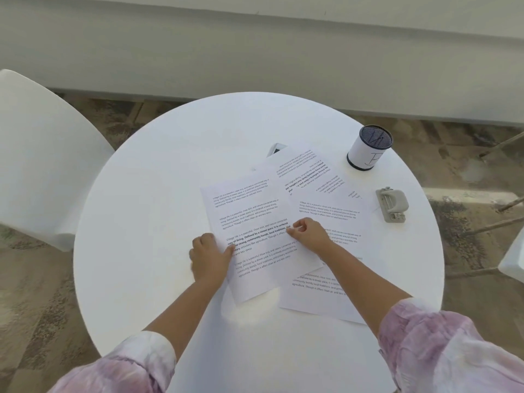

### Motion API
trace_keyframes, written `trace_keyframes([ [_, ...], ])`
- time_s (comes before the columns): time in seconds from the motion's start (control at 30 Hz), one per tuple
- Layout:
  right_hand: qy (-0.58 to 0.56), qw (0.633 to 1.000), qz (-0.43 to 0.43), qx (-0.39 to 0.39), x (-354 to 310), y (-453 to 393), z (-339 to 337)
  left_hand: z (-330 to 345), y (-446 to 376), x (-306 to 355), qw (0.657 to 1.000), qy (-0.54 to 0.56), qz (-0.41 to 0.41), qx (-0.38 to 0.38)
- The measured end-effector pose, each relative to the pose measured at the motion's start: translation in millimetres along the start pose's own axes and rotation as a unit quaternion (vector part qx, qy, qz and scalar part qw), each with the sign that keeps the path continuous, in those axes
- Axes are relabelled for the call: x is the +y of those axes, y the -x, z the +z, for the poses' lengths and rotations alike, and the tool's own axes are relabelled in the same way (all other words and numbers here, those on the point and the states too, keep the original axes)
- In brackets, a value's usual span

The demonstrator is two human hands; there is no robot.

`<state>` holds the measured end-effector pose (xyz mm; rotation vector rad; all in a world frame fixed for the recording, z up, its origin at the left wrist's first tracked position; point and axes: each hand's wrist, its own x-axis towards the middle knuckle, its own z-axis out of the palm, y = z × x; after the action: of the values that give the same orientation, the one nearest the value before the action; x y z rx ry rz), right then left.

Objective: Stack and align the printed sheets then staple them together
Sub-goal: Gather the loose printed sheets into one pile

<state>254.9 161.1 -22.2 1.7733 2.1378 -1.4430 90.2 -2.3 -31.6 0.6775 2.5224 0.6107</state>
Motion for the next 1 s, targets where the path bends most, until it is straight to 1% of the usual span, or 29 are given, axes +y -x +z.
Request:
trace_keyframes([
  [0.03, 0.016, 1.000, -0.004, -0.006, 1, 0, 0, 2, 0, 8, 0.998, 0.058, -0.022, -0.005],
  [0.1, 0.048, 0.999, -0.009, -0.019, 1, 1, -1, 5, 1, 19, 0.982, 0.166, -0.090, -0.011],
  [0.17, 0.073, 0.997, -0.015, -0.030, 0, 1, -1, 6, -1, 23, 0.963, 0.228, -0.141, -0.021],
  [0.23, 0.084, 0.996, -0.017, -0.040, 0, 1, -3, 6, -4, 20, 0.946, 0.276, -0.167, -0.021],
  [0.33, 0.065, 0.996, -0.019, -0.056, 1, 4, -7, 6, -8, 13, 0.926, 0.336, -0.172, -0.021],
  [0.4, 0.080, 0.995, -0.022, -0.059, 4, 7, -11, 6, -8, 9, 0.927, 0.339, -0.158, -0.033],
  [0.47, 0.126, 0.991, -0.030, -0.040, 9, 12, -14, 5, -6, 5, 0.946, 0.294, -0.131, -0.026],
  [0.5, 0.141, 0.989, -0.030, -0.018, 13, 14, -17, 4, -5, 3, 0.953, 0.277, -0.121, -0.015],
  [0.63, 0.142, 0.983, 0.022, 0.115, 39, 30, -37, 2, -2, -7, 0.952, 0.288, -0.106, 0.007],
  [0.73, 0.133, 0.960, 0.088, 0.229, 64, 46, -53, -2, -3, -10, 0.949, 0.301, -0.094, 0.000],
  [0.8, 0.126, 0.943, 0.140, 0.276, 78, 54, -60, -5, -3, -11, 0.948, 0.307, -0.079, -0.003],
  [0.83, 0.117, 0.937, 0.168, 0.282, 83, 56, -63, -6, -2, -12, 0.948, 0.311, -0.072, -0.004],
  [0.9, 0.090, 0.935, 0.217, 0.265, 87, 58, -63, -7, 0, -14, 0.946, 0.318, -0.065, -0.011],
  [1.0, 0.092, 0.939, 0.236, 0.234, 85, 59, -53, -8, 4, -16, 0.942, 0.327, -0.065, -0.025],
])
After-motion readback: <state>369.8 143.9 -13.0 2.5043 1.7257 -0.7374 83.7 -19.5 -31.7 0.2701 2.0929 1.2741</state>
